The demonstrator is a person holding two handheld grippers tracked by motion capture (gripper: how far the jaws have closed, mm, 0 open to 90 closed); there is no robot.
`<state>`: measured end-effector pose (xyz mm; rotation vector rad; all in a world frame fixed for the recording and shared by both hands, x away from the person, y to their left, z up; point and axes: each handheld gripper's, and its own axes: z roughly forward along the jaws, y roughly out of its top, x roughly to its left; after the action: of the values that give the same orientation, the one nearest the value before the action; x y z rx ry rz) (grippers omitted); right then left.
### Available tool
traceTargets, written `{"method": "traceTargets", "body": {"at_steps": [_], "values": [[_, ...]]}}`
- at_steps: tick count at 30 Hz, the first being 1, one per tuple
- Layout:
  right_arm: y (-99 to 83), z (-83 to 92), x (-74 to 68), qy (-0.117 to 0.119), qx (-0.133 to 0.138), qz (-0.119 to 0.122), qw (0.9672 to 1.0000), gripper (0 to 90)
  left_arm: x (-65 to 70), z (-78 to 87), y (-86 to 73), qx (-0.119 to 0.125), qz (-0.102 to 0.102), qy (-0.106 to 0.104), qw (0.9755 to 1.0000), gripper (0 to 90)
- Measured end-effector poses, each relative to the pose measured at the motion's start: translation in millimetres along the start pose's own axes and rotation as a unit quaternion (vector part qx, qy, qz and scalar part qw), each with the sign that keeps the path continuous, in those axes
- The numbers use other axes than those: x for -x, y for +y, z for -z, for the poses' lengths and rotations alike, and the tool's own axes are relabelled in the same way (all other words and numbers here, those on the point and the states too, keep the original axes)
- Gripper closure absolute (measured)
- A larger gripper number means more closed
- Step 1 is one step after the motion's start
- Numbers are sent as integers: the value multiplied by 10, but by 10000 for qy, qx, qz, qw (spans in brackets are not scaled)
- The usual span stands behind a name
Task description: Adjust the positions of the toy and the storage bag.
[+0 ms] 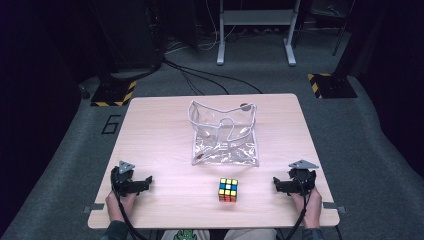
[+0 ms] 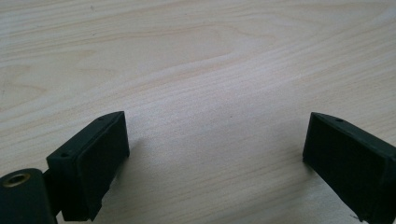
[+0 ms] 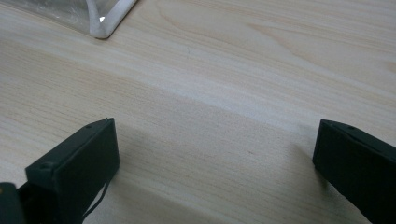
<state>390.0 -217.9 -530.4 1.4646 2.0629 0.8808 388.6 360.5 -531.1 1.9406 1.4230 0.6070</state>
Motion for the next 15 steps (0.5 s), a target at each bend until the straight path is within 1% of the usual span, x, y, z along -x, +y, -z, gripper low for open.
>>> {"method": "traceTargets", "body": {"at_steps": [5,6,10,15], "values": [[2,0,-2,22,-7,21,10000,0,3,3,-3,3,1,-4,10000,67],[10,-6,0,90,-11,71,9999,0,2,0,0,0,3,3,10000,66],[6,-4,-2,79,-7,110,9999,0,3,1,-1,-2,4,8,10000,67],[8,-5,-4,74,-11,52,10000,0,4,1,0,-3,0,2,10000,67]]}}
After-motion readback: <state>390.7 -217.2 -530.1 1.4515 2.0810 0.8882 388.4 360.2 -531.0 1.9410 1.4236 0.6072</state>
